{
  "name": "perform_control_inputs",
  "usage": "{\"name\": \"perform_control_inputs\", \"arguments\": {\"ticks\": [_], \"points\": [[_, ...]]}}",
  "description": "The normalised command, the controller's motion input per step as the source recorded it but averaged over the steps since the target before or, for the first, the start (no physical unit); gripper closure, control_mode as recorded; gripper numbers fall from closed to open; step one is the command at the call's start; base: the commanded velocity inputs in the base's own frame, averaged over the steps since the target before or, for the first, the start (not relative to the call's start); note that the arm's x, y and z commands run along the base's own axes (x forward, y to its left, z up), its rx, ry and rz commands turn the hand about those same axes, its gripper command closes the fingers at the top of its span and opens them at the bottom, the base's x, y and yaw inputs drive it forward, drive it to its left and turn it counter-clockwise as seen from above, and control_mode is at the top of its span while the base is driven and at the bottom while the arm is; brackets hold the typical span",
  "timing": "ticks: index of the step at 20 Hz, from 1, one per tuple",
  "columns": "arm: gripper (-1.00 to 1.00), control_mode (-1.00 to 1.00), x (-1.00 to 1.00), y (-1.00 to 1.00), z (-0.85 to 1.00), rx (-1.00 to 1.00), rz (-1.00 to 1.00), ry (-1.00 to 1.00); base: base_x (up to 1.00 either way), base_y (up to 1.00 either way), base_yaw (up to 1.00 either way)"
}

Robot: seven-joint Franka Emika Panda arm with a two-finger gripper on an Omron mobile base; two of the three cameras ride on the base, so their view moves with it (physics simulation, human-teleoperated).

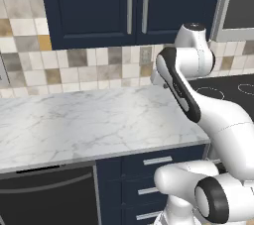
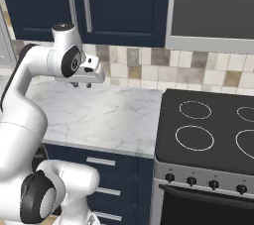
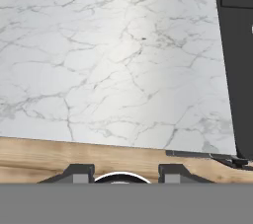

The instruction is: Open the dishwasher door and pull out the top rack.

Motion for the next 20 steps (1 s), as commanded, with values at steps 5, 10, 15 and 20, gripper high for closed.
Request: {"name": "perform_control_inputs", "arguments": {"ticks": [5, 10, 15, 20], "points": [[-1.0, 1.0, 0.0, 0.0, 0.0, 0.0, 0.0, 0.0, 0.0, 0.0, 0.0], [-1.0, 1.0, 0.0, 0.0, 0.0, 0.0, 0.0, 0.0, 0.0, 0.0, 0.19], [-1.0, 1.0, 0.0, 0.0, 0.0, 0.0, 0.0, 0.0, -0.01, 0.0, 0.42], [-1.0, 1.0, 0.0, 0.0, 0.0, 0.0, 0.0, 0.0, -0.09, 0.0, 0.42]]}}
